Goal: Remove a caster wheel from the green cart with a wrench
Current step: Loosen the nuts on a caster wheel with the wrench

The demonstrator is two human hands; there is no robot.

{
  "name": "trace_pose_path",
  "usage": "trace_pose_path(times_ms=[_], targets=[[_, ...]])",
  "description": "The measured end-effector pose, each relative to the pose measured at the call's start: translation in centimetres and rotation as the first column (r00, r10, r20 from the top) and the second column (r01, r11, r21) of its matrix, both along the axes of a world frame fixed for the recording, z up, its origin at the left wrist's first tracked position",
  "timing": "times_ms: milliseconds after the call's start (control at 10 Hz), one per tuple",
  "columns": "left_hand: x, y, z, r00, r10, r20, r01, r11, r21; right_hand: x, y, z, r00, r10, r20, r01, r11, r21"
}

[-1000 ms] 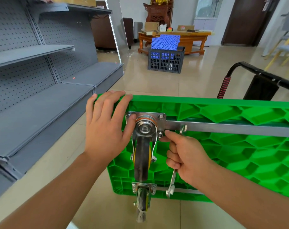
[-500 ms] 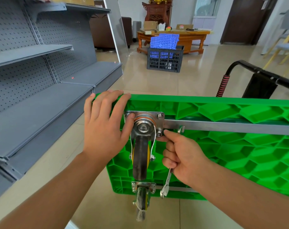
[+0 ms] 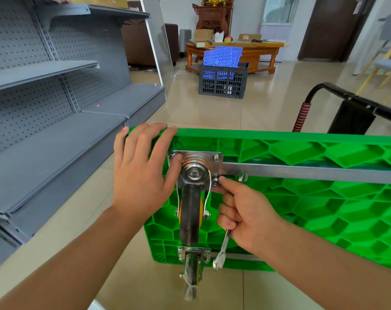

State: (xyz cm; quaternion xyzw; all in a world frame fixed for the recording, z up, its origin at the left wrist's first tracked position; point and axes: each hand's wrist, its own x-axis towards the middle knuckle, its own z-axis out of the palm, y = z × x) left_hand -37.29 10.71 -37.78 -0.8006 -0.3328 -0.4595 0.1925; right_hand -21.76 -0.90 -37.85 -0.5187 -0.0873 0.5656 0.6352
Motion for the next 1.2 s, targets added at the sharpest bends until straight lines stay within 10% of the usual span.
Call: trace_pose_path(times_ms=[1200], targets=[[-0.02,-0.02,0.04,1.000,-0.002,0.003,0.002,1.000,0.014,-0.37,0.27,0.94,0.994,0.004,-0.106,-0.008,0.999,-0.040]])
